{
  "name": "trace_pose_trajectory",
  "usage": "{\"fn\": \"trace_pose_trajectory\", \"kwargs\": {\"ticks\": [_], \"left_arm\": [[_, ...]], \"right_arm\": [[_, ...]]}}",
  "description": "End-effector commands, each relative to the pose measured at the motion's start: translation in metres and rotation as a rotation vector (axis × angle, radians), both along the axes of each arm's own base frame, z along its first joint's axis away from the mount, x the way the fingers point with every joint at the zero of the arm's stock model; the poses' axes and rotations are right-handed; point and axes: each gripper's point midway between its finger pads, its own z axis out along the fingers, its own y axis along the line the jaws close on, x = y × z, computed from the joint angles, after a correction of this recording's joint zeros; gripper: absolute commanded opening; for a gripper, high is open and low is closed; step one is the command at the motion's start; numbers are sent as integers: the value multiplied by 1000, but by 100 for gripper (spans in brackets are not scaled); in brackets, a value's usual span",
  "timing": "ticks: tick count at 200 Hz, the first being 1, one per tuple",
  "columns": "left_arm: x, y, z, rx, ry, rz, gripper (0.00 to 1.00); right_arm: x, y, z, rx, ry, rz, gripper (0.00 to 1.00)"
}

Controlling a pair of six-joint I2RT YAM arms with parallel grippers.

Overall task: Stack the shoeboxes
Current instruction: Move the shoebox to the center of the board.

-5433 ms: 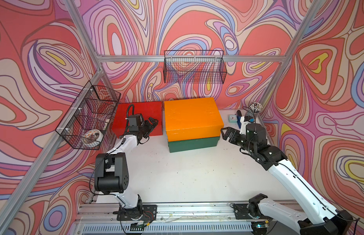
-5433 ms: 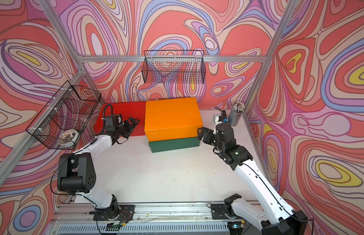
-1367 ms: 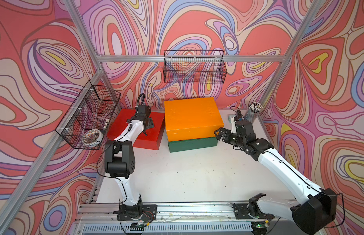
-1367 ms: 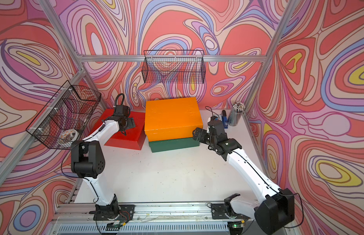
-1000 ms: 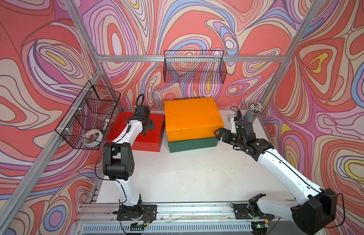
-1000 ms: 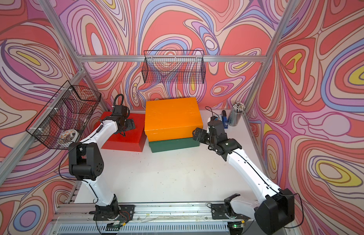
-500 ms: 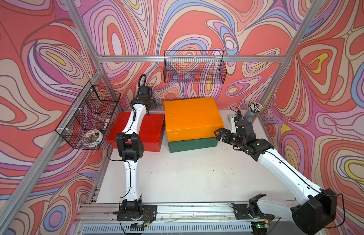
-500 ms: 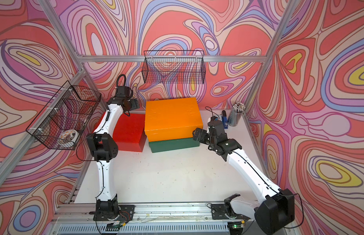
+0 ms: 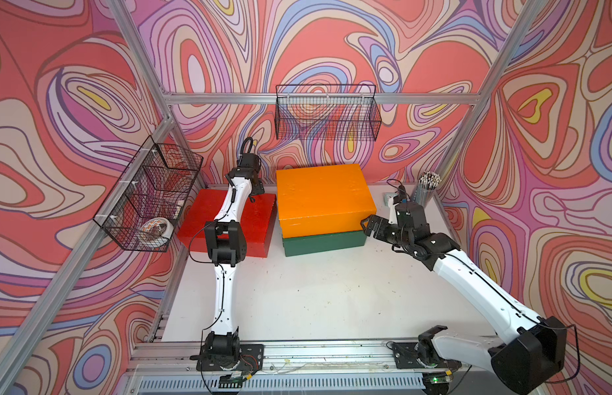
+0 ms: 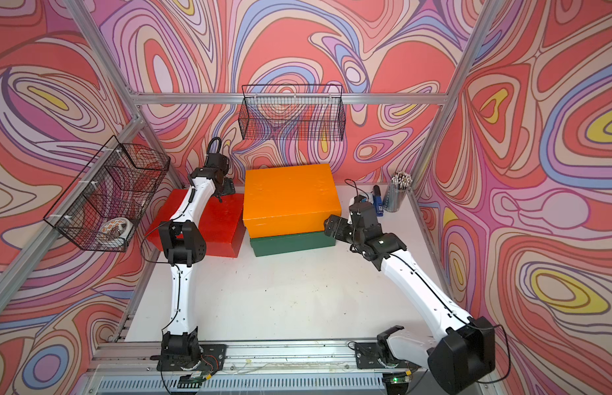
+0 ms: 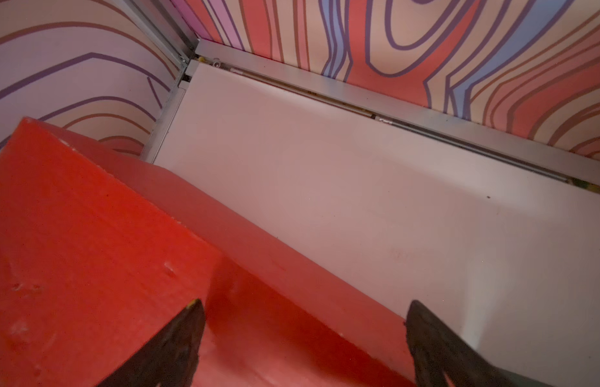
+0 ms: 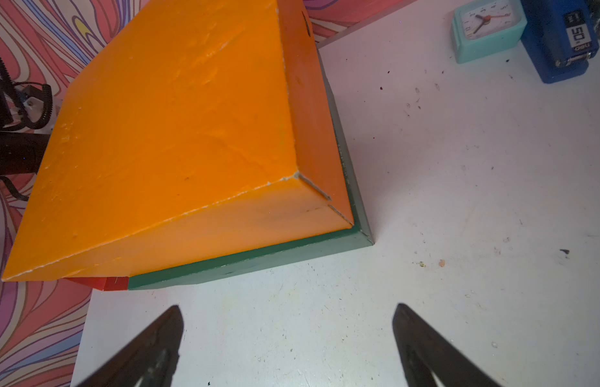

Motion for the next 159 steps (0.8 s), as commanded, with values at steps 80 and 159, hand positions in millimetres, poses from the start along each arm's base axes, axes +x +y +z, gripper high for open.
{"fn": "trace_pose_trajectory", "kwargs": {"ticks": [80, 159], "left_arm": [[-67, -26, -9, -7, 111, -74, 90], [-134, -37, -24, -142, 83, -51, 90]], "right_arm": [[1, 2, 6, -3, -8, 10, 98], [-4, 4, 9, 18, -13, 23, 98]]}}
